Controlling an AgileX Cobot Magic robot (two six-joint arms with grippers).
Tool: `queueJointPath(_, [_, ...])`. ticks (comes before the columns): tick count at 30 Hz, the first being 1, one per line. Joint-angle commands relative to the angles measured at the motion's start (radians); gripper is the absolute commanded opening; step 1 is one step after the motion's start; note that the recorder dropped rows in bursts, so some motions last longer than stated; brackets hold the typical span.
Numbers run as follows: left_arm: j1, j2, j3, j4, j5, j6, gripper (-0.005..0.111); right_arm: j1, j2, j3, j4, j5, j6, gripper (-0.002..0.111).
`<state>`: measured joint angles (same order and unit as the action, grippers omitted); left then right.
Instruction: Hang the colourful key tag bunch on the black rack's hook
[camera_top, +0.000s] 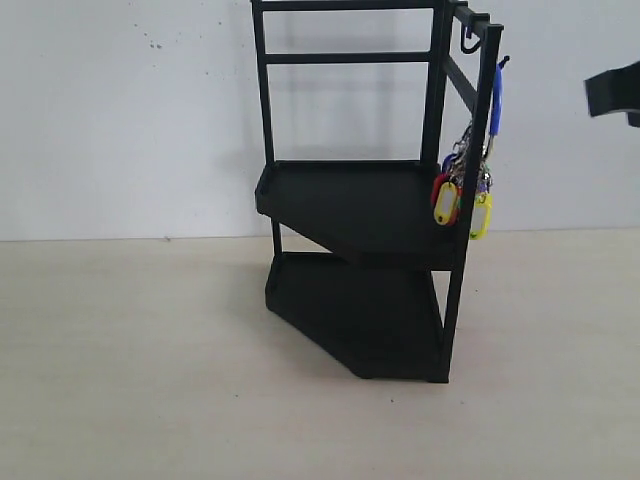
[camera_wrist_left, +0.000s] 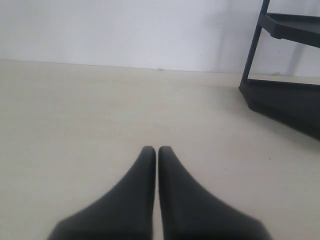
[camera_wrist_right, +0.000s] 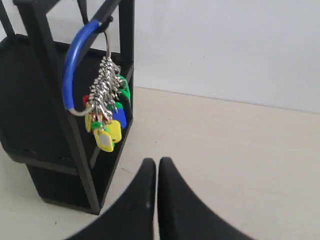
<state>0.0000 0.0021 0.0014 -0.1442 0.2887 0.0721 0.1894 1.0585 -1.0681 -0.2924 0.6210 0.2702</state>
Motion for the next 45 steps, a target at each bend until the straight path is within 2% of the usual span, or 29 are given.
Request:
queueJointPath(1, [-0.001, -0.002, -0.001, 0.003, -0.004, 0.003, 0.004, 0.003, -0.094, 0.074, -0.006, 0.06, -0.006, 0.0])
queueJointPath(8, [-0.001, -0.002, -0.001, 0.003, -0.004, 0.003, 0.004, 0.003, -0.138, 0.205, -0.006, 0.06, 0.019, 0.0])
queueJointPath(35, [-0.001, -0.002, -0.001, 0.003, -0.004, 0.003, 0.004, 0.006, -0.142, 0.208, -0.003, 0.05, 0.019, 0.0])
queueJointPath(45, [-0.001, -0.002, -0.001, 0.003, -0.004, 0.003, 0.004, -0.007, -0.318, 0.208, -0.028, 0.056, 0.01, 0.0])
